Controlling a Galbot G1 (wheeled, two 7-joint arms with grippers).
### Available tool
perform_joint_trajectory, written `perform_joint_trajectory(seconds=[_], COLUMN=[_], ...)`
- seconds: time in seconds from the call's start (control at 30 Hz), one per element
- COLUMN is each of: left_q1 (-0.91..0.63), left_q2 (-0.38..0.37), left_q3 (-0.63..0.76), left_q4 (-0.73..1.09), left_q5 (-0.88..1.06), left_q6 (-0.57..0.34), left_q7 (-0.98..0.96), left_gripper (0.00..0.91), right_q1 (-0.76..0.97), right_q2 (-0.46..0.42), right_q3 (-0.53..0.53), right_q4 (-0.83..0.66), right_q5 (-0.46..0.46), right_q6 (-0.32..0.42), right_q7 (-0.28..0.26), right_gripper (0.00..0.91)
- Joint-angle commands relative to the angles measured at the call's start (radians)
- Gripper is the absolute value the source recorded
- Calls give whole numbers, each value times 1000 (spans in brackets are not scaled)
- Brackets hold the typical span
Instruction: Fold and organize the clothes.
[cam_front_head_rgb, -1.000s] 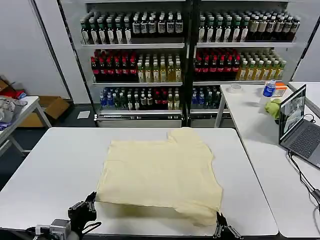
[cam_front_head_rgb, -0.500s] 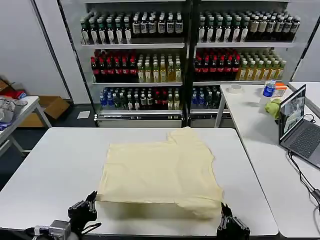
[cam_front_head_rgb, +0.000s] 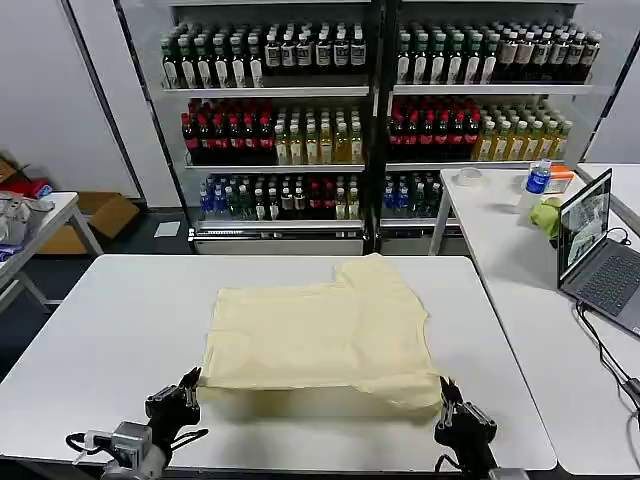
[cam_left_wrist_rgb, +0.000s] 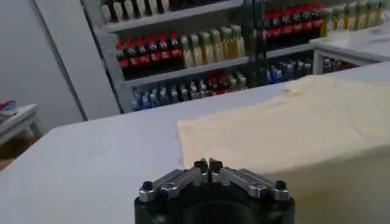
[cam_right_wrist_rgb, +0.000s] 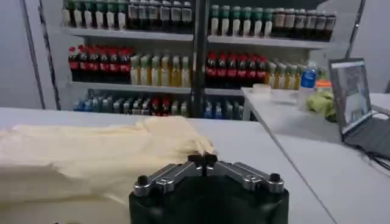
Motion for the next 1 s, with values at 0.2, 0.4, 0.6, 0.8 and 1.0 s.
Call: perform_joint_trajectory(seconds=[0.2, 0.4, 0.6, 0.8, 1.0], left_q1=[-224, -255, -236, -238, -177], left_q2=[33, 21, 8, 3, -3], left_q3=[98, 123, 124, 123, 85], left_q4=[216, 257, 260, 267, 192], left_q5=[-2, 13, 23, 35, 22], left_q6=[-6, -16, -25, -29, -47], left_q7=[2, 2, 5, 7, 19], left_gripper=[20, 20, 20, 907, 907], right_q1=[238, 295, 319, 342, 283], right_q2=[-42, -43, -38, -14, -11], right_q3=[-33, -59, -78, -101, -83], right_q4=[-184, -235, -283, -336, -283], right_q5=[52, 45, 28, -18, -40], right_q6=[-27, -35, -31, -55, -19], right_q7=[-5, -4, -1, 1, -14], right_gripper=[0, 0, 0, 907, 907])
